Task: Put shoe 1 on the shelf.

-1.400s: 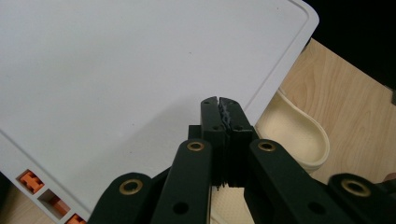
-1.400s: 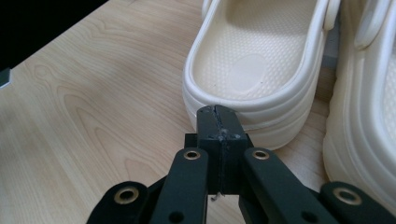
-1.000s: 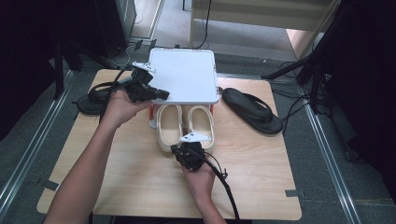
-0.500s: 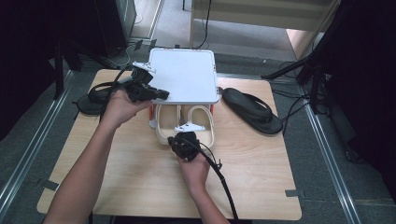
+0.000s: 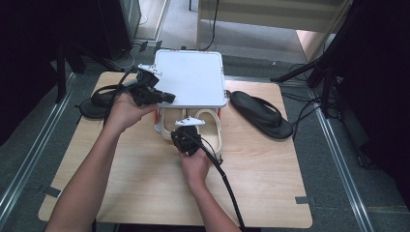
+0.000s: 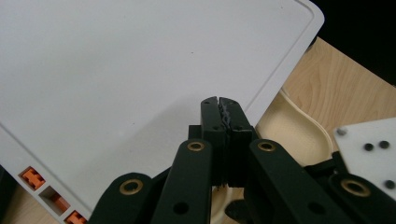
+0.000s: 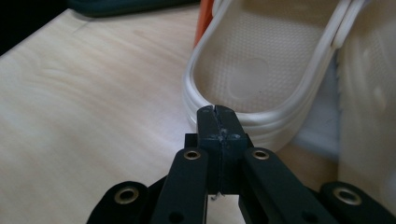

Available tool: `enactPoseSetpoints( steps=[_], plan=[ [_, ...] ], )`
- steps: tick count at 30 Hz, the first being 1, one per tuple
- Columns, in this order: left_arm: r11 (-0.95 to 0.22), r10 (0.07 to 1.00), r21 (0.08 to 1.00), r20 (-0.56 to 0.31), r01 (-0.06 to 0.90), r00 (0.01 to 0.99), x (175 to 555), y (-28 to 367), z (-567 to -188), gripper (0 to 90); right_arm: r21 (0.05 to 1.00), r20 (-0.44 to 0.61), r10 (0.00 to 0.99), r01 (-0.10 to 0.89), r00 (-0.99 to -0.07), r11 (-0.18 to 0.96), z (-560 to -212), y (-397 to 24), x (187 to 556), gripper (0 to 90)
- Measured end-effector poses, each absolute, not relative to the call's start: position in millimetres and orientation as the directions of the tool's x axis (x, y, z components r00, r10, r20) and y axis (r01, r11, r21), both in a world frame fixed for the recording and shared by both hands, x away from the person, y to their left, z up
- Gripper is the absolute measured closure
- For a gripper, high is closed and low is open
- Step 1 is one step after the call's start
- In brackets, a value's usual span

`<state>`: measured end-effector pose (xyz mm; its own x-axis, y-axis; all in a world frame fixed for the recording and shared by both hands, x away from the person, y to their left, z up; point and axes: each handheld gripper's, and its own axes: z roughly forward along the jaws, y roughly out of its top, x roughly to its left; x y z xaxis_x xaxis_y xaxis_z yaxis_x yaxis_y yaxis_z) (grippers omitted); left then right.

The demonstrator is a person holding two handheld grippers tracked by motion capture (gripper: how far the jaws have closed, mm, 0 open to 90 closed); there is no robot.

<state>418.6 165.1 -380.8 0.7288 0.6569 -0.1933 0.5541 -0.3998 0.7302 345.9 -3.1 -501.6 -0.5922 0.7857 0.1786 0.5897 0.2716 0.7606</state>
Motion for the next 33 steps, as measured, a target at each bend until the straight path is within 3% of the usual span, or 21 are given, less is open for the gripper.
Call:
enactPoseSetpoints(
  steps=[16,33],
  plan=[
    [-0.393,0.659,0.731,-0.199,0.558,0.725,418,166,-381,90.0,0.761,0.191,0.797,0.599,-0.573,0.248,-505,10,370,90.0],
    [-0.392,0.660,0.732,-0.198,0.557,0.725,419,167,-381,90.0,0.787,0.239,0.729,0.567,-0.642,0.241,-490,-47,309,90.0]
  ],
)
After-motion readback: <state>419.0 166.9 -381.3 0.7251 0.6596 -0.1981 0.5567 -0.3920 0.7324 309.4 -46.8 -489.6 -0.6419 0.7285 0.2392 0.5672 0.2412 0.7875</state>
